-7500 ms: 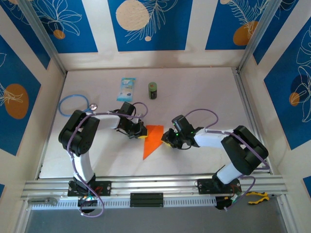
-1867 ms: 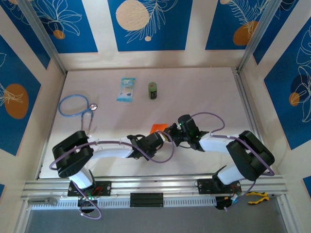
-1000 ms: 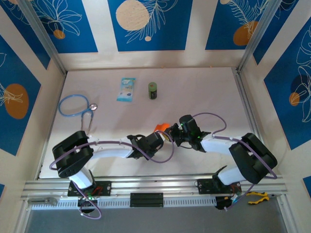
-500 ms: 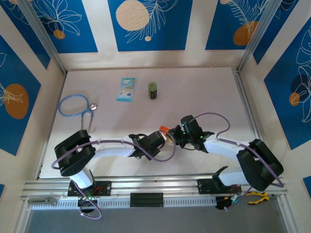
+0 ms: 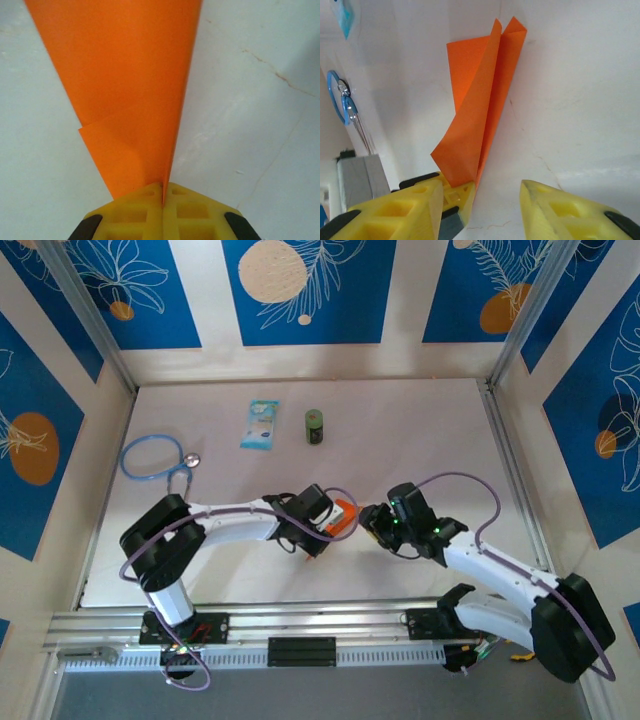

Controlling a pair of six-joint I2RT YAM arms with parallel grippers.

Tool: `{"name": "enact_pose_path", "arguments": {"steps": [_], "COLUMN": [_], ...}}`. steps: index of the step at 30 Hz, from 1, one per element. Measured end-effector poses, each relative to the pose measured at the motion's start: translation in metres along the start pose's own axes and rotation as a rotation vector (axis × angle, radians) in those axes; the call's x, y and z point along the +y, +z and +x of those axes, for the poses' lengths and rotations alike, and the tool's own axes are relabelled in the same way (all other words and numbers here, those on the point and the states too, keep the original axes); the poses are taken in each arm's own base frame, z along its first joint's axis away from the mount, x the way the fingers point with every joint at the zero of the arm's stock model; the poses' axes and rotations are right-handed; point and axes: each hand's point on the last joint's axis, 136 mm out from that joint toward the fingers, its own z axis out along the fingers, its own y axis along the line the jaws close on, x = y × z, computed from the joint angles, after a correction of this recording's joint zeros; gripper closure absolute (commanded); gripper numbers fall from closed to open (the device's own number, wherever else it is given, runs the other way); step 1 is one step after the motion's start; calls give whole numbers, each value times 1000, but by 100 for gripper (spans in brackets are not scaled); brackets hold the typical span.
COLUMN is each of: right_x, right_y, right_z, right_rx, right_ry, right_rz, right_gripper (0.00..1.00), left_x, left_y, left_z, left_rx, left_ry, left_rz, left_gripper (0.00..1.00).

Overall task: Fold a paper plane with a square sheet of paper (pick it up from the middle)
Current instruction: Fold the wing for the fifth time at the center of the table.

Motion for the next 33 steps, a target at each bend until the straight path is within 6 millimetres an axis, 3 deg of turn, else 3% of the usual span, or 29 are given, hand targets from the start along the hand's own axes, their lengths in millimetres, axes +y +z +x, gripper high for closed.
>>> {"name": "enact_pose_path", "arguments": {"steps": [7, 19, 23, 33], "right_x": [-16, -19, -16, -1], "right_y": [-8, -4, -2, 8], "right_z": [1, 6, 7, 15], "right_rx": [-22, 5, 1, 27], "right_ry": [8, -24, -65, -198], "right_rz": [-3, -12, -20, -74], "right_gripper": [52, 55, 64, 75], "left_x": [-8, -12, -13, -3], "left_y": [7, 10, 12, 12], "left_z": [7, 2, -2, -13], "left_rx": [49, 65, 65, 28], "left_ry": [-51, -164, -215, -363], "left_rz": [107, 273, 331, 445], "left_gripper": [100, 100, 100, 100]}}
